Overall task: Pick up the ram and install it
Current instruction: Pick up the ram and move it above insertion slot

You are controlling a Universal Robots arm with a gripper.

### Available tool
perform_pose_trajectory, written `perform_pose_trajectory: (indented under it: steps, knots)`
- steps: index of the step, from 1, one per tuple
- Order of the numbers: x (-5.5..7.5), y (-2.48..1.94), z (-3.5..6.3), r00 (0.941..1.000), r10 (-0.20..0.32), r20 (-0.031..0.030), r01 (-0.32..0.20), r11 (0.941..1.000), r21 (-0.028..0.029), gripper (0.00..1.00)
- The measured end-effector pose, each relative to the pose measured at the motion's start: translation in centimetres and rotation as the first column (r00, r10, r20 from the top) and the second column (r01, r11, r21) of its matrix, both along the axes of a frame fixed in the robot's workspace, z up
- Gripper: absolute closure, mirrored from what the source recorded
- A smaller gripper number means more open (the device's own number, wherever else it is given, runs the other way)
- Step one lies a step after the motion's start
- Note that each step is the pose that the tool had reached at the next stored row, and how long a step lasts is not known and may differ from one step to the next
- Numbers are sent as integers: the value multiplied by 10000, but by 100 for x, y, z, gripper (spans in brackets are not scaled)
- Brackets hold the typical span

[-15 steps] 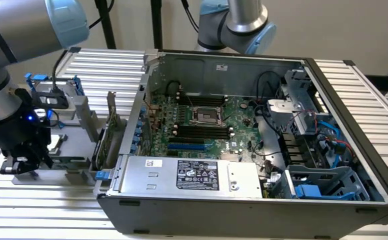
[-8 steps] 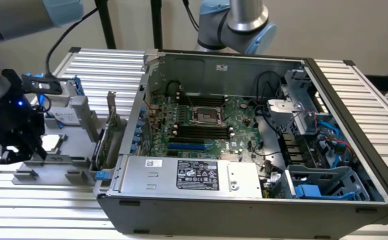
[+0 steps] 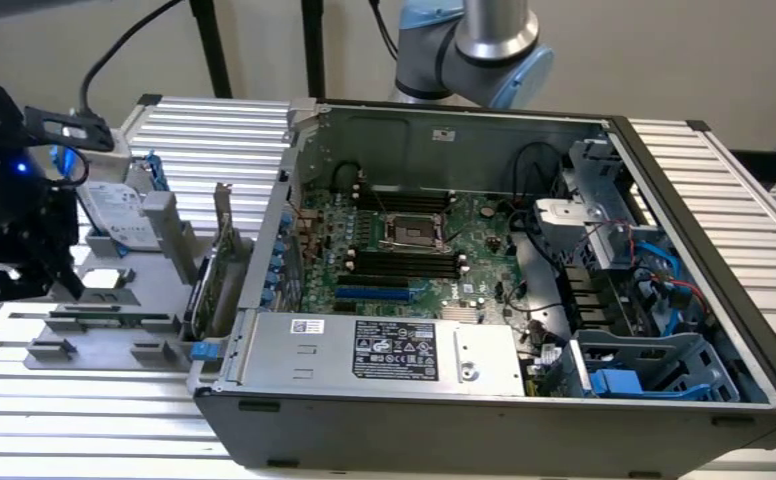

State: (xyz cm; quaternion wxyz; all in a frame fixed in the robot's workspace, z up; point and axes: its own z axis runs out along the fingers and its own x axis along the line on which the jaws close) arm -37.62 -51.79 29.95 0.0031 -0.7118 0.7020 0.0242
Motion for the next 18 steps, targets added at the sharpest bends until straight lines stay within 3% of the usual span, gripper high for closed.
perform_pose_trajectory:
  steps: [14,18]
  knots:
    - [460,9,635,10000,1,0,-1,10000,0,87]
    - [626,12,773,10000,0,1,0,10000,10,87]
